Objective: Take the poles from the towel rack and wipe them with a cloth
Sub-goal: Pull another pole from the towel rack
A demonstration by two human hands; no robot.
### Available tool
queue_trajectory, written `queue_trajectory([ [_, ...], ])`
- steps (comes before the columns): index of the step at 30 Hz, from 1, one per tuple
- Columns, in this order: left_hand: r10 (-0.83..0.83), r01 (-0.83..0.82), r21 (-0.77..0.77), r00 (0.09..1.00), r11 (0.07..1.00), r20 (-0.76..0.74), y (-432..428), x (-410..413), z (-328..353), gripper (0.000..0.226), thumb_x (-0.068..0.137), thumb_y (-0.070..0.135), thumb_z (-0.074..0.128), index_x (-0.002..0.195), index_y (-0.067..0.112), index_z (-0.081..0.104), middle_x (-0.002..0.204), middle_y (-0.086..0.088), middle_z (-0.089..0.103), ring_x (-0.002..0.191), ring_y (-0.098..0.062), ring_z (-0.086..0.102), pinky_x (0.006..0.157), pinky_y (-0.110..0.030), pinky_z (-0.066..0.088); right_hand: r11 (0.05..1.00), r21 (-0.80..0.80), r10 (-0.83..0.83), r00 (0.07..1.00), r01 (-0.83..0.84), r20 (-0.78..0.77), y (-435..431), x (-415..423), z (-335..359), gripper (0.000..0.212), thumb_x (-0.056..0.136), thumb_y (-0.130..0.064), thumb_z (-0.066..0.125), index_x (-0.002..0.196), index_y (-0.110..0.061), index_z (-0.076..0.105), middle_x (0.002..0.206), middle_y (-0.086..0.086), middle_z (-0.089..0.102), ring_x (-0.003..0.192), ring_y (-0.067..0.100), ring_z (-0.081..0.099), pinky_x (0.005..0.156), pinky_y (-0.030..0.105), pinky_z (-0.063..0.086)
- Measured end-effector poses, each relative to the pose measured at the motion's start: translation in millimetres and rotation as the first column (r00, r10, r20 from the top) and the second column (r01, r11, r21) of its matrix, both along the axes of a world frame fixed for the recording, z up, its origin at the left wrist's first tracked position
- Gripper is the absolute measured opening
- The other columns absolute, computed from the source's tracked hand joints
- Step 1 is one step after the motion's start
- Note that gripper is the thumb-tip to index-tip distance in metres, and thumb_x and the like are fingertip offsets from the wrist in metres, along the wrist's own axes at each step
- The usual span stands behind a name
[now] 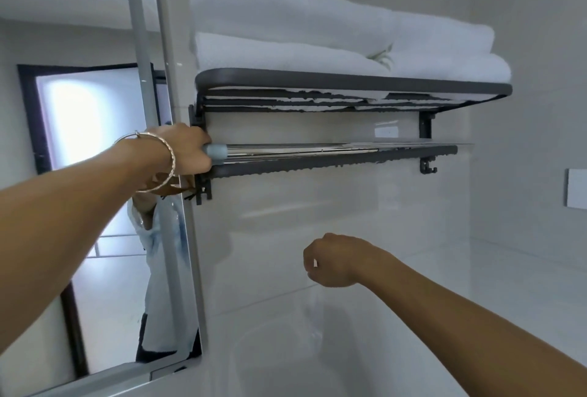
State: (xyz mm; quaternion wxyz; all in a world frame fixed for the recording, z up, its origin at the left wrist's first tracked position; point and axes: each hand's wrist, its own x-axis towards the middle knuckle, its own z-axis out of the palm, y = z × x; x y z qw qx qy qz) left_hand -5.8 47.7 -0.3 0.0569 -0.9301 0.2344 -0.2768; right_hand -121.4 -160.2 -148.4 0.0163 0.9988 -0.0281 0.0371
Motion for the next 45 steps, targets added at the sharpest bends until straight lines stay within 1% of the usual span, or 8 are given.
queue_trajectory([
  [5,-0.007,0.014,-0.037,0.985,0.999,0.172,14,-7,-5,0.014,0.085,0.038,0.057,0.089,0.026,0.052,0.081,-0.001,0.054,0.076,-0.026,0.053,0.067,-0.031,0.039,1.000,-0.007,0.018,0.998,-0.019,-0.056,14,-3,-5,0.030,0.097,-0.021,0.043,0.121,-0.015,0.060,0.125,0.008,0.054,0.108,0.027,0.057,0.085,0.036,0.046],
  [15,-0.072,0.084,-0.091,0.989,0.992,0.129,44,-16,-26,0.010,0.087,0.026,0.053,0.093,0.023,0.046,0.072,0.003,0.047,0.071,-0.023,0.052,0.063,-0.030,0.039,0.999,-0.032,0.024,0.991,-0.029,-0.129,48,-18,-11,0.032,0.097,-0.019,0.042,0.121,-0.007,0.061,0.125,0.012,0.056,0.110,0.028,0.056,0.089,0.038,0.047],
  [22,-0.152,0.166,-0.085,0.977,0.982,0.150,80,-41,-59,0.027,0.091,0.031,0.047,0.116,0.019,0.048,0.099,-0.005,0.061,0.077,-0.024,0.052,0.066,-0.031,0.042,0.999,0.025,0.036,0.989,-0.032,-0.140,109,-35,-22,0.033,0.098,-0.019,0.042,0.122,-0.006,0.060,0.125,0.010,0.057,0.111,0.025,0.054,0.088,0.036,0.046],
  [26,-0.249,0.252,-0.169,0.968,0.953,0.041,117,-61,-98,0.016,0.087,0.034,0.050,0.096,0.022,0.046,0.100,-0.004,0.059,0.087,-0.026,0.056,0.075,-0.038,0.048,0.998,0.053,0.035,0.981,-0.025,-0.191,164,-49,-51,0.034,0.100,-0.021,0.040,0.125,-0.008,0.058,0.128,0.008,0.055,0.114,0.025,0.052,0.088,0.032,0.043],
  [30,-0.315,0.298,-0.163,0.945,0.940,-0.091,161,-96,-180,0.021,0.092,0.034,0.049,0.107,0.019,0.048,0.103,-0.006,0.058,0.079,-0.026,0.057,0.064,-0.034,0.043,0.988,0.153,0.025,0.964,0.016,-0.263,222,-59,-114,0.034,0.099,-0.022,0.040,0.125,-0.010,0.059,0.131,0.009,0.054,0.122,0.026,0.046,0.089,0.031,0.040],
  [36,-0.288,0.250,-0.143,0.823,0.958,-0.489,225,-156,-364,0.024,0.093,0.035,0.048,0.110,0.017,0.048,0.110,-0.004,0.060,0.096,-0.029,0.060,0.073,-0.034,0.043,0.948,0.269,0.017,0.812,0.173,-0.584,299,-101,-279,0.039,0.098,-0.028,0.043,0.131,-0.009,0.053,0.135,0.011,0.052,0.121,0.028,0.050,0.097,0.032,0.041],
  [40,-0.226,0.253,-0.047,0.748,0.966,-0.624,258,-186,-447,0.026,0.095,0.036,0.045,0.112,0.018,0.047,0.110,-0.002,0.060,0.096,-0.028,0.059,0.075,-0.035,0.042,0.842,0.372,-0.058,0.750,0.392,-0.659,323,-151,-391,0.067,0.091,-0.039,0.057,0.147,-0.017,0.029,0.147,0.012,0.033,0.132,0.028,0.038,0.105,0.033,0.037],
  [45,-0.139,0.231,0.039,0.702,0.972,-0.698,280,-206,-503,0.024,0.096,0.034,0.042,0.110,0.016,0.047,0.110,-0.002,0.061,0.096,-0.027,0.060,0.075,-0.033,0.042,0.770,0.404,-0.231,0.806,0.494,-0.545,332,-185,-466,0.098,0.081,-0.049,0.067,0.152,-0.022,0.006,0.153,0.010,0.016,0.141,0.032,0.017,0.109,0.048,0.035],
])
